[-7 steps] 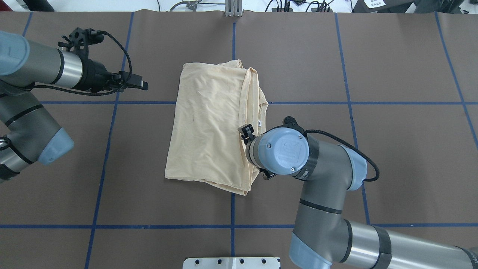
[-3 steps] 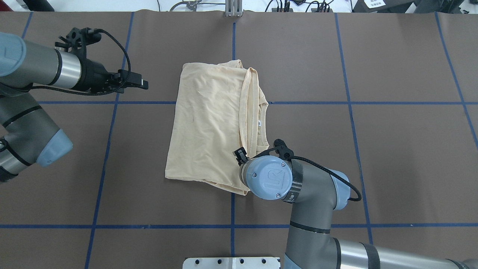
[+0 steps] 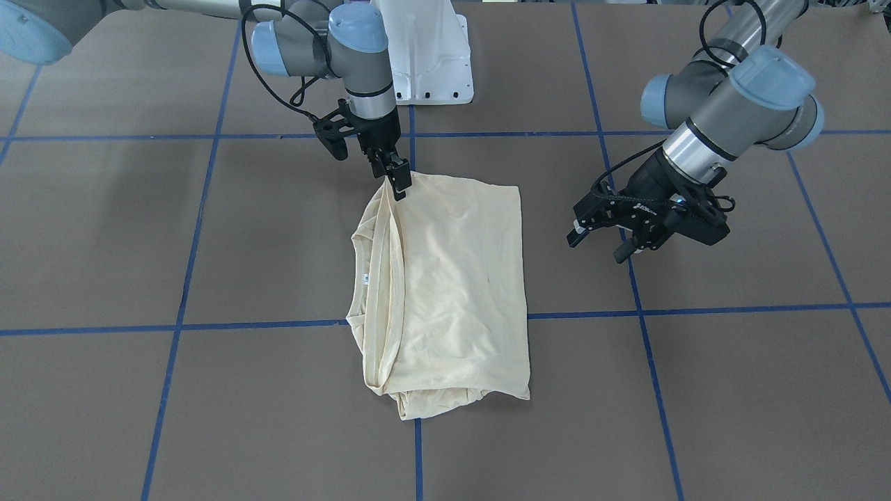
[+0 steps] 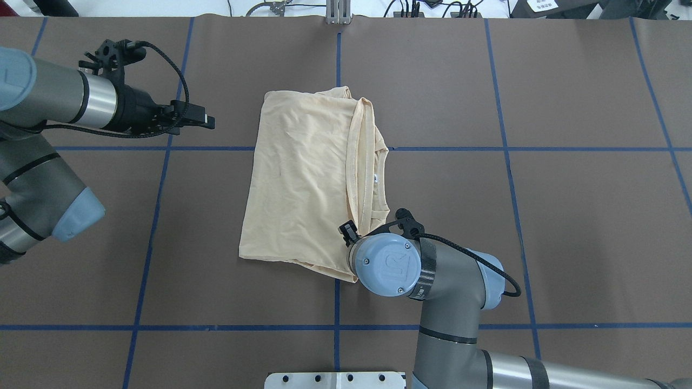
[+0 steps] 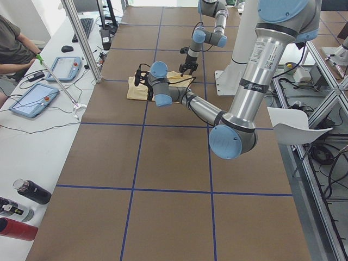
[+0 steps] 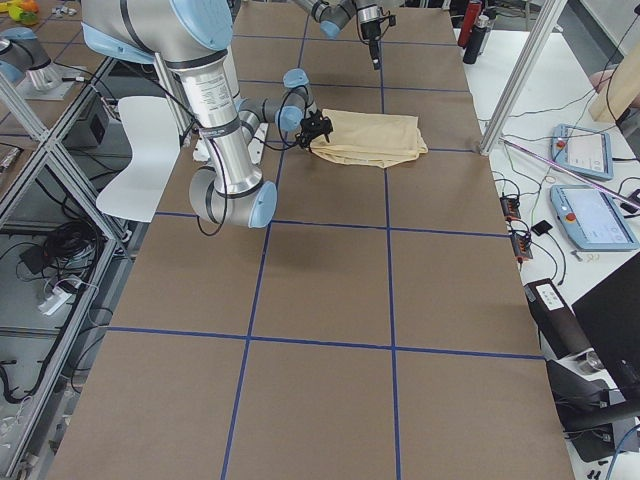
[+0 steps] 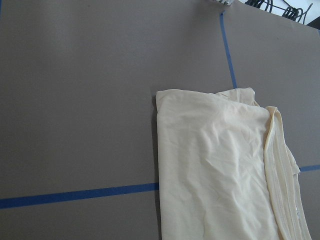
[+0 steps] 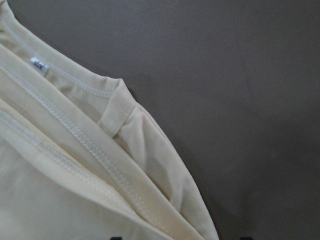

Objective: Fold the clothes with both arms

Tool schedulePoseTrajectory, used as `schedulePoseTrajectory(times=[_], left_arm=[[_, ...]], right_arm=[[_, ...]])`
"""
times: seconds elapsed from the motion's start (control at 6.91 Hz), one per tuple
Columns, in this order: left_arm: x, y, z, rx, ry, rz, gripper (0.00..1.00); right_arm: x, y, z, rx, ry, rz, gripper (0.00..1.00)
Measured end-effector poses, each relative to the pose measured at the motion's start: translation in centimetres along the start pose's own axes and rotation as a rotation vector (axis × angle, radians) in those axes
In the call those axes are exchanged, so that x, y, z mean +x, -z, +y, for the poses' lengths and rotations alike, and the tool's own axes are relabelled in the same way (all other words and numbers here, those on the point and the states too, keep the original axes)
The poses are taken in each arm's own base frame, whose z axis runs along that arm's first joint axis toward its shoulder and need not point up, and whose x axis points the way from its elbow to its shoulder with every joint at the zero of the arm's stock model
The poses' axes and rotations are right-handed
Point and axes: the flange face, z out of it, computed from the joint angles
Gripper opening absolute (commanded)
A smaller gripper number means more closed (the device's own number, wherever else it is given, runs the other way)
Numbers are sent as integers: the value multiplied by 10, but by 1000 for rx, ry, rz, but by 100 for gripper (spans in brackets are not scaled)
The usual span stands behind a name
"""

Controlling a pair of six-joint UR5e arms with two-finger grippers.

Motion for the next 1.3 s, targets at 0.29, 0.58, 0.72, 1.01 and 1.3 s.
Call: schedulePoseTrajectory(times=[0.29,0.58,0.72,1.01,1.3], left_arm=[[-3,0,2,-1,3,-4,100],[-4,1,3,-2,3,-5,100],[-4,2,3,-2,3,-4,100],[-4,3,3,-2,3,-2,100],[3,6,7,1,93,10,100]], right_arm=[[1,-4,2,6,2,2,28],[0,-3,4,4,1,0,0],[1,-3,4,4,1,0,0],[0,0,6,0,1,-6,0],[6,11,-3,-5,1,-14,0]])
